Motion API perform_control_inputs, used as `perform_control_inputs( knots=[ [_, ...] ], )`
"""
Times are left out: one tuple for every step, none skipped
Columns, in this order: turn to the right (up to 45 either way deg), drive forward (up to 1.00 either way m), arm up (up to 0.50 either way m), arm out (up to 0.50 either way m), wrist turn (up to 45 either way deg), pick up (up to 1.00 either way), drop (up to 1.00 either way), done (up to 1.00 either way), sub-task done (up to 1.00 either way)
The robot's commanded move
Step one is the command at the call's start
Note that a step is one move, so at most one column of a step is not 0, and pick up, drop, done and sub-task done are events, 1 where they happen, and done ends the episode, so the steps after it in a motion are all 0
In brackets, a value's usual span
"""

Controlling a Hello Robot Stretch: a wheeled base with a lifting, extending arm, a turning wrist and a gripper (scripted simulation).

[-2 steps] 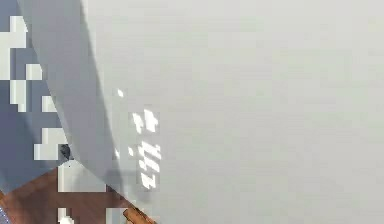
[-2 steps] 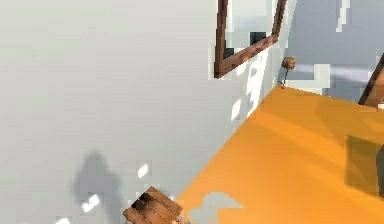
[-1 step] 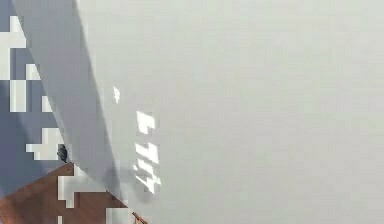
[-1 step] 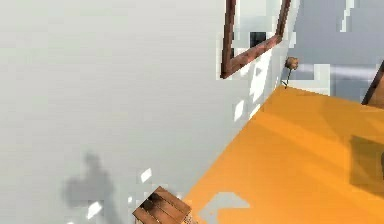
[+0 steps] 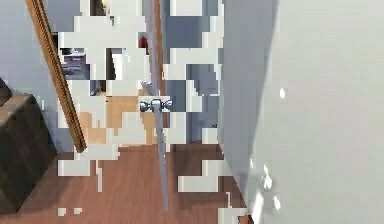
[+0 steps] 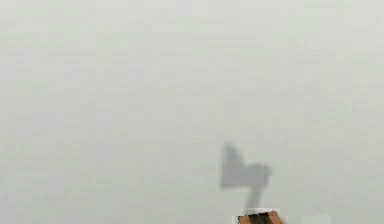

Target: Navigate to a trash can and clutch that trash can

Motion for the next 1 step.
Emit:
perform_control_inputs(
  knots=[
    [-45.0,0.0,0.0,0.0,0.0,0.0,0.0,0.0,0.0]
  ],
)
